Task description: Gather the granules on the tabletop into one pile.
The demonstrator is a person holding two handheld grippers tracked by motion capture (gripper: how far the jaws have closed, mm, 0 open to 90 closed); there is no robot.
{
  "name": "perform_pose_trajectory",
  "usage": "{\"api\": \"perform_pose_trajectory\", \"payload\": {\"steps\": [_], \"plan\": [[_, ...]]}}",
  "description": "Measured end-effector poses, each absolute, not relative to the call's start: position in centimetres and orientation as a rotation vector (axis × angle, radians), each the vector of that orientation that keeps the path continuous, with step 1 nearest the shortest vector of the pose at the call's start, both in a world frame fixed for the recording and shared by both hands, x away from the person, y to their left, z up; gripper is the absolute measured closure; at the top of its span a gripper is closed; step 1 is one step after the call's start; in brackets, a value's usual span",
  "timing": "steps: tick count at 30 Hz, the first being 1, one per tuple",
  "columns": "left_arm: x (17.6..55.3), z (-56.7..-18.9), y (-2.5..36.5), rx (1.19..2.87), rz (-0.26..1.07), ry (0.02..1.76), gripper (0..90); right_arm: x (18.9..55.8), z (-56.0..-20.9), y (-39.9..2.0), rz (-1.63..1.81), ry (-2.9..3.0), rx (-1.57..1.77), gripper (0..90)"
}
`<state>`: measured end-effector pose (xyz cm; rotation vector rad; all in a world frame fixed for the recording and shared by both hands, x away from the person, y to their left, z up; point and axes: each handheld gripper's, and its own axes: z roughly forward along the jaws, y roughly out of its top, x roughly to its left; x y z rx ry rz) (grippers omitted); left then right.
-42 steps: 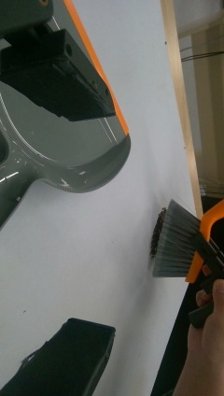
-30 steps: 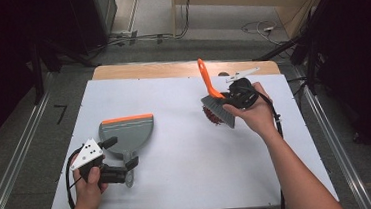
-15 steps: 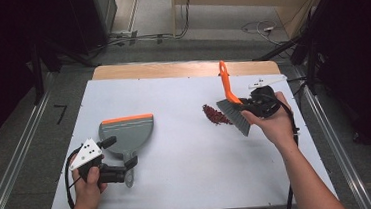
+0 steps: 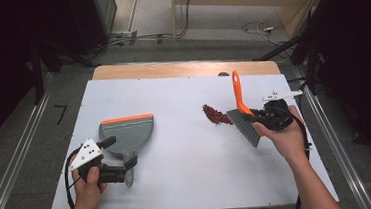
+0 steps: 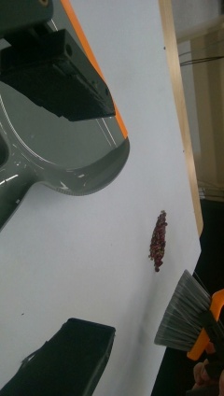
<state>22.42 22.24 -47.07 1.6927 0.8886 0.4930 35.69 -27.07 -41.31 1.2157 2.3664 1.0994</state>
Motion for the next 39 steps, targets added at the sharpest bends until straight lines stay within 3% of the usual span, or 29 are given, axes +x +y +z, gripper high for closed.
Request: {"api": "perform_pose_trajectory", "payload": {"steps": [39], "plan": [[22.1,-47.1,22.1,1.694,0.501,0.882,0.0,29.2,-44.0,-34.2,1.305,2.269,1.337,68.6]]}}
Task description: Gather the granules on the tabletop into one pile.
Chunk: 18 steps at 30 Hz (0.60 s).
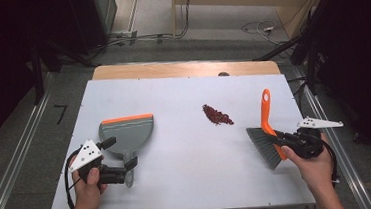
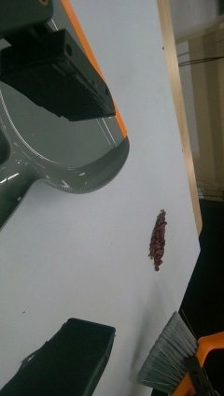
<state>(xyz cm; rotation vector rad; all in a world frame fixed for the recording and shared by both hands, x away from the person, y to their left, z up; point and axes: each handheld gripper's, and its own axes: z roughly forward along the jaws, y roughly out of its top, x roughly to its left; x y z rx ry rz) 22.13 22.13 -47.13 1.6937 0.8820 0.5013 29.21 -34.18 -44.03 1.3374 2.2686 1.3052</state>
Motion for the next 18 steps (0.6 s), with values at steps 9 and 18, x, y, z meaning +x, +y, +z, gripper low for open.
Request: {"api": "perform_pose_trajectory", "payload": {"steps": [9,18], "plan": [[22.1,-47.2,22.1,1.686,0.511,0.885,0.0,29.3,-45.0,-34.3,1.299,2.274,1.338,68.5],[22.1,-47.3,22.2,1.682,0.513,0.895,0.0,29.4,-45.3,-34.3,1.290,2.272,1.352,68.5]]}}
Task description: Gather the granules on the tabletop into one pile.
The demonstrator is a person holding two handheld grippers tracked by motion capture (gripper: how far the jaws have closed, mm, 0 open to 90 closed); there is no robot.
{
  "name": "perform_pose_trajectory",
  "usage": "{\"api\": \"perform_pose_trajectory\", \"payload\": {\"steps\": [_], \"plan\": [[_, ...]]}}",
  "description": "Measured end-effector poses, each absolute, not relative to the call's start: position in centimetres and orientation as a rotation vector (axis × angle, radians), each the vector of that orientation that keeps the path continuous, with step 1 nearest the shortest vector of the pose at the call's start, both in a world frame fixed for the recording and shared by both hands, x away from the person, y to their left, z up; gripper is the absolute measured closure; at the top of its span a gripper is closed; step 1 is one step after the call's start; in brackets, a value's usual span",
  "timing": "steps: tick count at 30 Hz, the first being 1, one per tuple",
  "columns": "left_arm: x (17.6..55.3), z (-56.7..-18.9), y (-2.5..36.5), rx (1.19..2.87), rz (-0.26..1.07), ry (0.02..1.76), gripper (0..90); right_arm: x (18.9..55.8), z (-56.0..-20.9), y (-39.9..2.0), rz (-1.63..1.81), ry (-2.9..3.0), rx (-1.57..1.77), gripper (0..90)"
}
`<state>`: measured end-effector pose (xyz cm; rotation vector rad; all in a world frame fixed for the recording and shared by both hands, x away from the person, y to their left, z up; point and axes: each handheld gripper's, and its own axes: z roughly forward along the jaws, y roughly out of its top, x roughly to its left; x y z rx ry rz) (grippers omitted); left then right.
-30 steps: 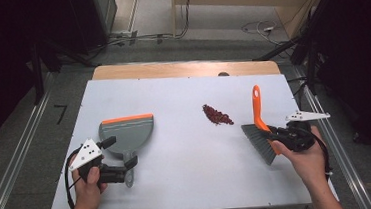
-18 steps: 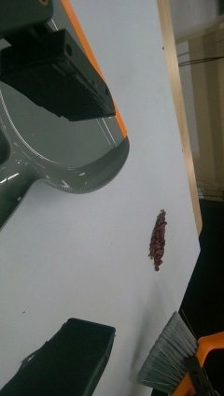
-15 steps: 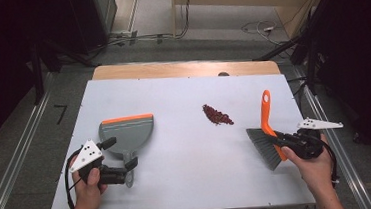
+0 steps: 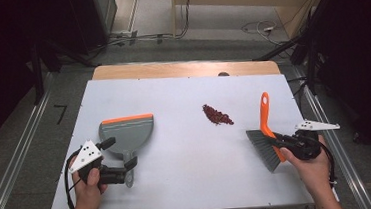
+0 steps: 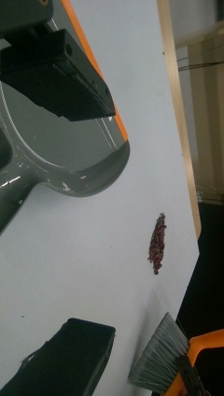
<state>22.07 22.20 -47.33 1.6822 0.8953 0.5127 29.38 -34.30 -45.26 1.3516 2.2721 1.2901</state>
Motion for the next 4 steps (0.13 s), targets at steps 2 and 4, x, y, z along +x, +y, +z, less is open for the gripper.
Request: {"api": "perform_pose_trajectory", "payload": {"steps": [2,4], "plan": [[22.08,-47.35,22.23,1.680,0.511,0.895,0.0,29.36,-45.23,-34.27,1.292,2.270,1.349,68.5],[22.09,-47.36,22.25,1.682,0.511,0.897,0.0,29.36,-45.22,-34.24,1.292,2.271,1.350,68.5]]}}
